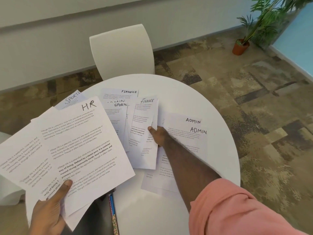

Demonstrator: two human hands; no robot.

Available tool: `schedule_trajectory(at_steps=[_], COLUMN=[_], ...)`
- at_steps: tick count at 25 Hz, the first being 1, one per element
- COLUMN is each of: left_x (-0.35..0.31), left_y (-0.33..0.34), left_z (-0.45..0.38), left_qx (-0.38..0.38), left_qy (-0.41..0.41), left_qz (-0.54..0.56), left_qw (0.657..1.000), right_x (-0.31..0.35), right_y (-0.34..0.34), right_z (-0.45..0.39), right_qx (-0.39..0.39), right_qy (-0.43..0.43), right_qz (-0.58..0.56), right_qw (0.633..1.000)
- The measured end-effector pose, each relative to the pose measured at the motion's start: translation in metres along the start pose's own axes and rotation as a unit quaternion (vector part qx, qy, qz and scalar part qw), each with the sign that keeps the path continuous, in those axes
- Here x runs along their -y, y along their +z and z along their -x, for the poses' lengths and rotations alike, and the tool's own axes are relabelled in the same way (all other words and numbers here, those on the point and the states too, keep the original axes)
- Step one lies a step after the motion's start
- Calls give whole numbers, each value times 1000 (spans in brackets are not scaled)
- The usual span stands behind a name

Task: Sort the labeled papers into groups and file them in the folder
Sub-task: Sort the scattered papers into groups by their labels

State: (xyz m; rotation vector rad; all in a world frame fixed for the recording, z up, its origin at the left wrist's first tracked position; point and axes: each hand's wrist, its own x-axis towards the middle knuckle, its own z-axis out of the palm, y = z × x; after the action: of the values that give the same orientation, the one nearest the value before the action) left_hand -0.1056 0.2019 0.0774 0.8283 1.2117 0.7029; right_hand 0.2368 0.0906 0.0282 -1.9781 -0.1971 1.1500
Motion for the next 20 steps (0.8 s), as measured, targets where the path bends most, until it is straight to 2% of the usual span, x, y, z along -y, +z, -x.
schedule_trajectory(at_steps=[2, 4, 6, 7, 8, 11, 13, 17, 20], left_x=[0, 0, 0, 0, 0, 2, 4, 10, 9], left_y=[-1, -1, -1, -2, -2, -3, -5, -8, 0], left_z=[0, -1, -2, -3, -4, -5, -7, -13, -10], left_qx=[0, -3, -10, -13, -14, -6, -6, -5, 30], left_qy=[1, -1, -5, -5, -4, -1, -5, -25, -9], left_qz=[-4, -4, -3, -1, 2, -8, -8, -8, -15], left_qw=[1000, 1000, 1000, 1000, 1000, 1000, 1000, 1000, 999], right_x=[-12, -31, -58, -70, -80, -89, -84, -83, -80], right_y=[-4, -16, -42, -58, -75, -118, -132, -125, -128], right_z=[-1, -3, -5, -6, -8, -21, -29, -30, -30], right_qx=[30, -70, -221, -241, -222, -117, -90, -143, -161], right_qy=[34, 8, -33, -37, -27, 11, 15, -9, 0], right_qz=[44, 148, 278, 339, 387, 455, 489, 545, 509], right_qw=[998, 987, 934, 909, 895, 883, 868, 826, 846])
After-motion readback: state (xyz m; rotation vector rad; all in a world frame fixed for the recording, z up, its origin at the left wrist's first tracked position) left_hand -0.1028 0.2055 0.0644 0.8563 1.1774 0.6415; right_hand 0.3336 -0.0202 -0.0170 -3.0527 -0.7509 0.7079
